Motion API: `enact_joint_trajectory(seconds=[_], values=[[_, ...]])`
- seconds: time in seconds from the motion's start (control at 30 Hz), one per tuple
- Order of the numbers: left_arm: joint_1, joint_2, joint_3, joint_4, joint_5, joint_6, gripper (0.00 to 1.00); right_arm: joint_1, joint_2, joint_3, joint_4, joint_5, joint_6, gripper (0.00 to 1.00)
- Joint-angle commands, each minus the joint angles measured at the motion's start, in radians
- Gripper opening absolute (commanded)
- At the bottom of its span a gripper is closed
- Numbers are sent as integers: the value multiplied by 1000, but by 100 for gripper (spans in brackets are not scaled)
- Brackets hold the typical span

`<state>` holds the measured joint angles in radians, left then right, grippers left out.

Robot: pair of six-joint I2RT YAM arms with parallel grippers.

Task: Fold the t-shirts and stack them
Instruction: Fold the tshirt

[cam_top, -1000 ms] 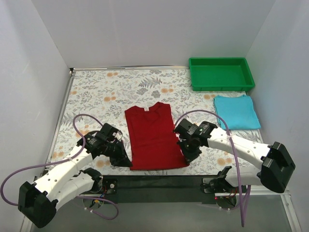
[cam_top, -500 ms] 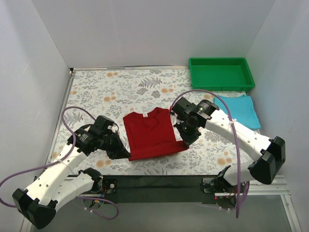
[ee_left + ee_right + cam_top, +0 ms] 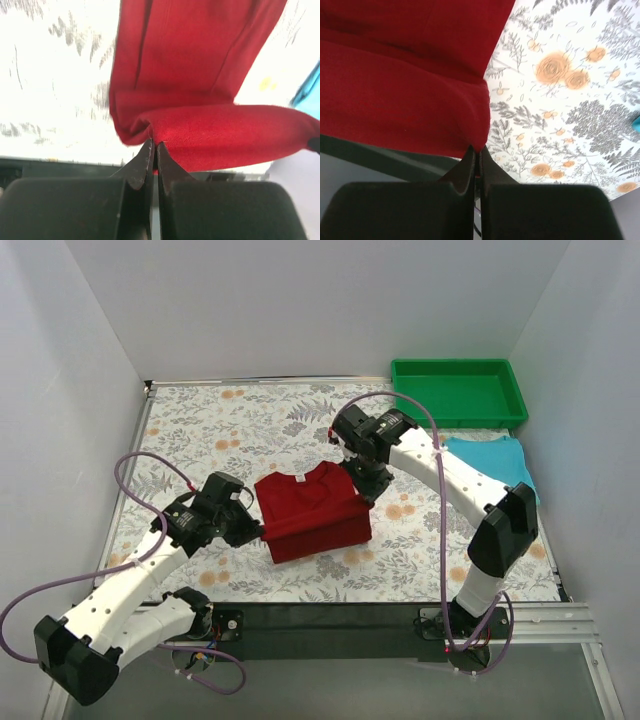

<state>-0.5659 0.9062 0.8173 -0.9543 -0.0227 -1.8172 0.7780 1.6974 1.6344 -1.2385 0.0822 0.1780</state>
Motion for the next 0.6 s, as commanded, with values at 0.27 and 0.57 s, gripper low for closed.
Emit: enact_joint_trajectory(seconds=[0.27,0.57], values=[[58,155,-21,228,-299,77,0,-82,185,225,-9,68,-98,1],[129,278,-63,377,-284,148,0,-128,275,162,152,31,-107,1]])
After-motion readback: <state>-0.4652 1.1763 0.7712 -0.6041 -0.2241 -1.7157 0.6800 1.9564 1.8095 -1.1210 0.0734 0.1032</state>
